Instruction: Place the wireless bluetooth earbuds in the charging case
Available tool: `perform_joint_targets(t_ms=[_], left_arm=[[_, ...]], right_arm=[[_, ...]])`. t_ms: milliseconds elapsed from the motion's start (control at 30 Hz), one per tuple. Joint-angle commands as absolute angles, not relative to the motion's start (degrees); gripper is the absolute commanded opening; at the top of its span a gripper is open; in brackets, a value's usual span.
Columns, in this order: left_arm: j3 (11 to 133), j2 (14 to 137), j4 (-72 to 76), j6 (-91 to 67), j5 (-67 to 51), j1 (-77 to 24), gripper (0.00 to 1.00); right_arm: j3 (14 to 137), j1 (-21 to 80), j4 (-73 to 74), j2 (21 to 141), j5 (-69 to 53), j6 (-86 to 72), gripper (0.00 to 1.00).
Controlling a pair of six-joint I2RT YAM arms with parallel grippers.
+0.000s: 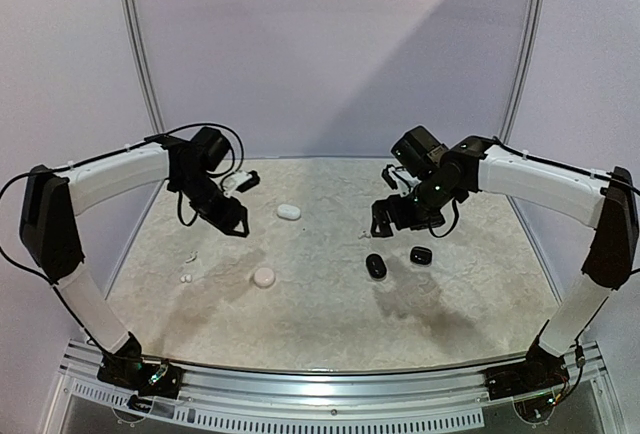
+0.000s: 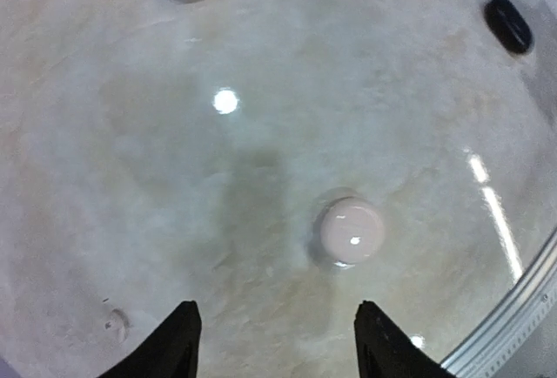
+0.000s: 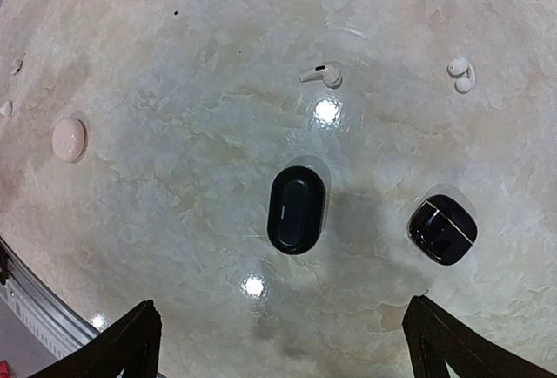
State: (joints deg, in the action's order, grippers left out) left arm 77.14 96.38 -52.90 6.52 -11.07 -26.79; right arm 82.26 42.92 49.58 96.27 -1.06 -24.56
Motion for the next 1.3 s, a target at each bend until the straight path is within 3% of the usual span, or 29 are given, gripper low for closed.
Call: perform_joint_targets(t_ms=[0, 200, 267, 367, 533, 767, 1267], left_arm=[[76.0, 95.8, -57.1, 23.7, -3.7, -18.6, 0.52], [71.4, 96.5, -56.1, 28.3, -0.2, -12.7, 0.36], [70.4, 97.5, -54.3, 27.4, -0.2, -10.8, 0.44], [68.8, 98.9, -51.2, 26.0, 0.7, -9.6, 0.64], [68.1, 102.4, -46.5, 21.5, 1.9, -9.2, 0.68], [67.4, 106.2, -44.1, 19.2, 3.1, -8.4, 0.56], [66.9, 108.9, -46.7, 13.0, 0.4, -7.5, 0.4]], right_arm=[[83.8, 43.5, 48.5, 98.3, -2.0, -23.7, 0.99], [83.7, 43.6, 48.5, 99.1, -2.2, -23.5, 0.99], [83.4, 43.6, 48.2, 99.1, -2.3, -23.4, 0.99], [83.2, 43.6, 48.2, 99.4, -2.3, -23.3, 0.99], [83.2, 43.7, 48.9, 99.7, -2.1, -22.9, 0.99], [82.5, 43.7, 49.3, 99.5, -1.6, -22.7, 0.99], [84.3, 43.7, 50.9, 100.6, -1.2, -21.7, 0.99]])
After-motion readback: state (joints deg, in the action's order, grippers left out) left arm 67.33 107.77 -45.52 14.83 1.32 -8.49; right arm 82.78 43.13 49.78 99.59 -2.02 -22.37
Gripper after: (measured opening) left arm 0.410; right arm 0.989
